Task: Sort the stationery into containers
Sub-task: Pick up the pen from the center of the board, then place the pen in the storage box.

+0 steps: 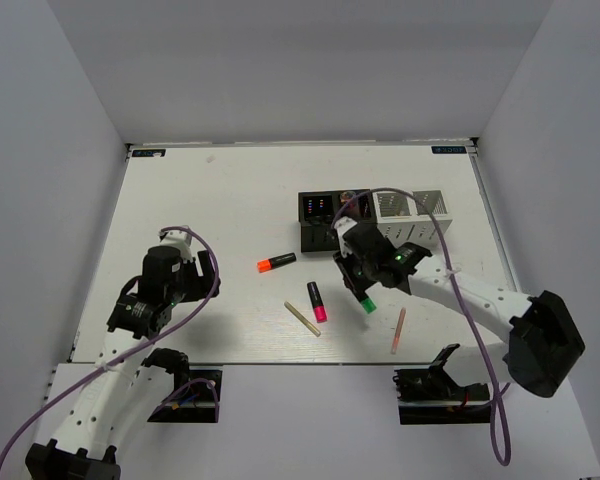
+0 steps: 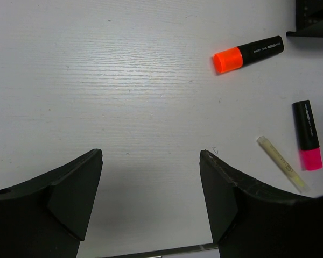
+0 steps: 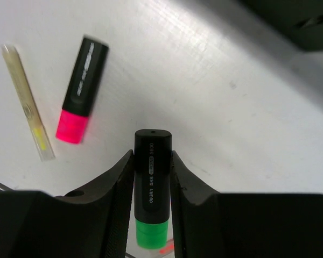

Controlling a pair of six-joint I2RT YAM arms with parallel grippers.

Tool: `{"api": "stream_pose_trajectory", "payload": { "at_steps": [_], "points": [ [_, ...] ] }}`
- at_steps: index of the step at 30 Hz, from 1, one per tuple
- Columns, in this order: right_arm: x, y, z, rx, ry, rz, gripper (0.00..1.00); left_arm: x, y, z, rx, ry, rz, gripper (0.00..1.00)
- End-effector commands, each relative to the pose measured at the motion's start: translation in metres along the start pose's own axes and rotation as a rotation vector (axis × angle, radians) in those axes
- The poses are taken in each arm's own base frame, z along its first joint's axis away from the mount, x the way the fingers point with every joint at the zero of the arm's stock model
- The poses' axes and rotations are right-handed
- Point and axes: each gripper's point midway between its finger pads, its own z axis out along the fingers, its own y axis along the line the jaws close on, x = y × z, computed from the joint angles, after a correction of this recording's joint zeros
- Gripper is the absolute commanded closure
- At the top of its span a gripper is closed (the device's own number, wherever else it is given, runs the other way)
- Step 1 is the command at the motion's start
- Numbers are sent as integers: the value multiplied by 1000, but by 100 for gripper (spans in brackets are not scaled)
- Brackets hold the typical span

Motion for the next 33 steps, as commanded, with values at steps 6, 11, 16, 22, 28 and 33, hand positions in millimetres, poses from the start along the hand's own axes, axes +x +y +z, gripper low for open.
{"api": "stream_pose_trajectory", "payload": {
  "at_steps": [6,11,16,22,28,33],
  "points": [
    [-105,-51,-77,190,-325,-18,100,2,-5,4,35,4,4,17],
    [-139,-82,-107,305,-441,-36,100,2,-6,5,39,5,7,17],
    [-181,-114,-135,430,-623,-65,100,2,-6,6,38,10,8,17],
    [-215,-136,-131,469,-772,-71,100,5,-9,9,57,25,13,17],
    [-233,-151,-115,450,-859,-65,100,9,-9,11,53,50,15,17],
    [-224,-172,-100,446,-912,-3,100,11,-8,13,52,56,18,17]
  ]
}}
